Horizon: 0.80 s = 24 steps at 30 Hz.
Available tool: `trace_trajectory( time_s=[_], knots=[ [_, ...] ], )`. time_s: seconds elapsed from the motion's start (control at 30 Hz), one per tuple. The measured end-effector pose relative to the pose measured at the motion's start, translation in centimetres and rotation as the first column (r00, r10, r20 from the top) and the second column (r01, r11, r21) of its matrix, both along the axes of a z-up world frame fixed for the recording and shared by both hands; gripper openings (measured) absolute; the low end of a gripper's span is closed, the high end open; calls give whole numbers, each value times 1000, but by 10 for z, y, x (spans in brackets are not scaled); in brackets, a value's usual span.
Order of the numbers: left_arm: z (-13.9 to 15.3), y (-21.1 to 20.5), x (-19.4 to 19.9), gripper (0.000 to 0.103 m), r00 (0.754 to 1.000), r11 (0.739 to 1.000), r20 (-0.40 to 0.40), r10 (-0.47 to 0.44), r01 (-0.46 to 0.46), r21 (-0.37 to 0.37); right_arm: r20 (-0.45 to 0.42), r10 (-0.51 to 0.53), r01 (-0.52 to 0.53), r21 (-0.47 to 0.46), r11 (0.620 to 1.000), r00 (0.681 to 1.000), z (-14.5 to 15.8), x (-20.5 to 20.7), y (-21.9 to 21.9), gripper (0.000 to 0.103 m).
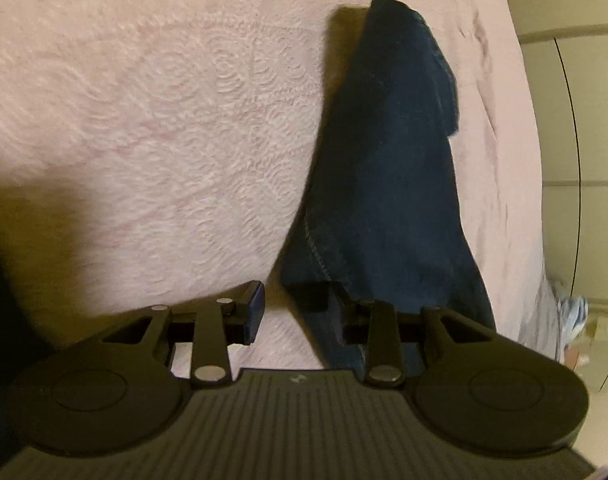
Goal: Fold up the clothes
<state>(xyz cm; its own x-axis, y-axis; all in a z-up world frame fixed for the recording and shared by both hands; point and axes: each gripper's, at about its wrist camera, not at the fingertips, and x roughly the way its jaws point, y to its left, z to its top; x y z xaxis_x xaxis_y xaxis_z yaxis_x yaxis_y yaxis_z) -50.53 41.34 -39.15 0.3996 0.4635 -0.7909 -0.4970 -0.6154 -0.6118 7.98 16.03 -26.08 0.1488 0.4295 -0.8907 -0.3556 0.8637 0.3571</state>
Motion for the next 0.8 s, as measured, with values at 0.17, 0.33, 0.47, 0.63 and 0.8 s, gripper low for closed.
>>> trace_trajectory(
  time_s=[0.17, 0.33, 0.47, 0.63, 0.8],
  knots=[
    [44, 28, 17, 0, 979, 976, -171, -115, 143, 162, -3, 24, -24, -8, 1000, 1000, -5, 6, 8, 54],
    [167, 26, 37, 0, 827, 777, -531, -183, 453, 438, -10, 28, -28, -13, 1000, 1000, -7, 15, 14, 54],
    [219, 18, 48, 11, 605, 636, -774, -187, 675, 375, -17, 20, -20, -17, 1000, 1000, -11, 19, 15, 54],
    [149, 32, -17, 18, 681, 862, -652, -332, 500, 83, 0, 18, -18, -36, 999, 1000, -12, 17, 20, 54],
    [99, 36, -93, 18, 953, 990, -300, -53, 90, 111, 14, 61, -60, -58, 997, 998, -13, 16, 23, 54]
  ],
)
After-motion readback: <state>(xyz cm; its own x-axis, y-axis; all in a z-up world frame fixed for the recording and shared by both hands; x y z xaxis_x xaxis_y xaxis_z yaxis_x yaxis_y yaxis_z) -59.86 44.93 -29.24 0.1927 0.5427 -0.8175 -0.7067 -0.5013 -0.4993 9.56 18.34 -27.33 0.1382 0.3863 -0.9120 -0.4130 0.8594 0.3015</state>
